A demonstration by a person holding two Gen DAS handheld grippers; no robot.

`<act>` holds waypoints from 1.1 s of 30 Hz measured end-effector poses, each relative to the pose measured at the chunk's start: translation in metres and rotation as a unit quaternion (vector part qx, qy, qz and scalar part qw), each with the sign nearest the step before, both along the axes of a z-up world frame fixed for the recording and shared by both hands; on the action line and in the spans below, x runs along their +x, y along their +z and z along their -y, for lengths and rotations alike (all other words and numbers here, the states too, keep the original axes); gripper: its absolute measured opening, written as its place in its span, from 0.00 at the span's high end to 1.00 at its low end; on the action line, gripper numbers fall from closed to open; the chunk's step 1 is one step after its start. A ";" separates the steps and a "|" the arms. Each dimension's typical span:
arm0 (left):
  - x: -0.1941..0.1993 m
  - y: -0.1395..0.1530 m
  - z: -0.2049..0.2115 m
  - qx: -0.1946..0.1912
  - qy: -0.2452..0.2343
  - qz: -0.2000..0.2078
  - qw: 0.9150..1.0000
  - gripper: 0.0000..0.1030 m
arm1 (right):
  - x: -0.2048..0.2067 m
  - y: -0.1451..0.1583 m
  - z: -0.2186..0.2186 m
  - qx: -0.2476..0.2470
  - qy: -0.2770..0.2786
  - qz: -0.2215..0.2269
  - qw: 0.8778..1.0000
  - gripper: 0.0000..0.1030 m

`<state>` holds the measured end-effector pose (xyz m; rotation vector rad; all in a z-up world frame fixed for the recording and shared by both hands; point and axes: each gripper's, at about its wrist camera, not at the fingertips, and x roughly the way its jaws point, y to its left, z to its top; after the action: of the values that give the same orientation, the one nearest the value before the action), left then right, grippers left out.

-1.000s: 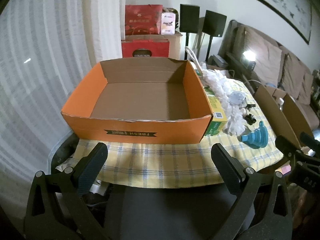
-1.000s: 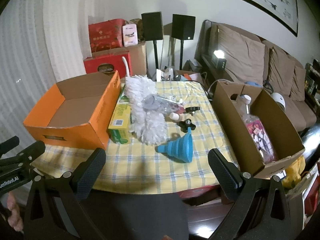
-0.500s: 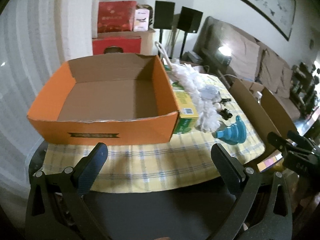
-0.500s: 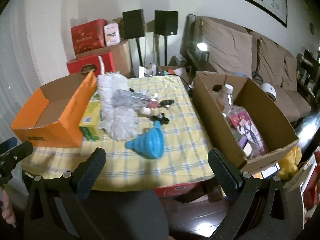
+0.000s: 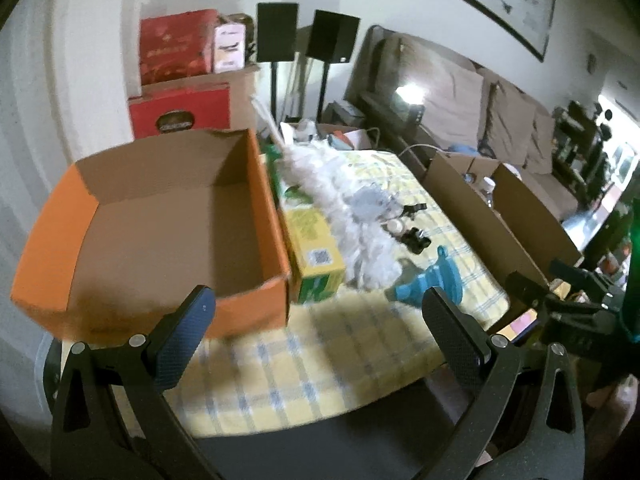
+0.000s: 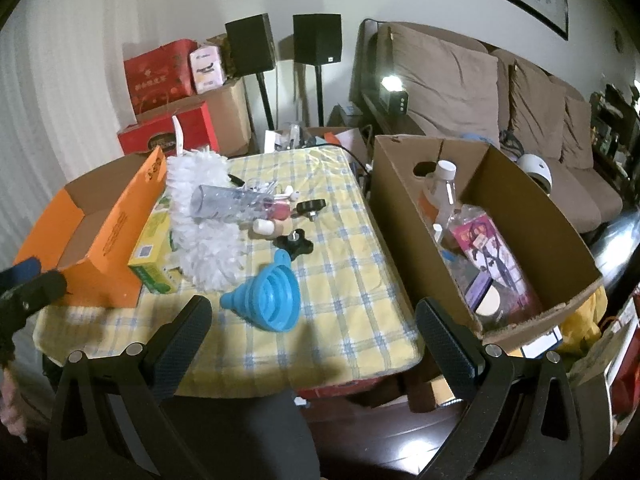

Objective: Organize objects

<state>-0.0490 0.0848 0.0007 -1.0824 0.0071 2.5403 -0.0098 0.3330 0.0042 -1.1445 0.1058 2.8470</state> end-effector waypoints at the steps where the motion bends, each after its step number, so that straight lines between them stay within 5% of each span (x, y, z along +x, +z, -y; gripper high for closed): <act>1: -0.006 0.002 -0.006 -0.006 -0.006 -0.002 1.000 0.00 | -0.002 0.000 -0.001 -0.001 0.002 0.001 1.000 0.00; 10: -0.052 0.012 -0.050 -0.029 -0.062 -0.003 0.998 0.00 | -0.035 0.000 -0.014 -0.012 0.017 0.010 1.000 0.00; 25: -0.097 -0.015 -0.079 -0.006 -0.087 0.041 0.995 0.04 | -0.135 0.014 -0.046 -0.144 0.068 0.040 0.986 0.00; 33: -0.112 -0.025 -0.090 -0.008 -0.096 0.063 0.993 0.08 | -0.177 -0.011 -0.045 -0.210 0.093 0.101 0.968 0.15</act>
<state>-0.1608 0.1752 -0.0244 -1.1862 0.0937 2.3023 -0.1866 0.3779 -0.0071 -1.5919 0.6492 2.9282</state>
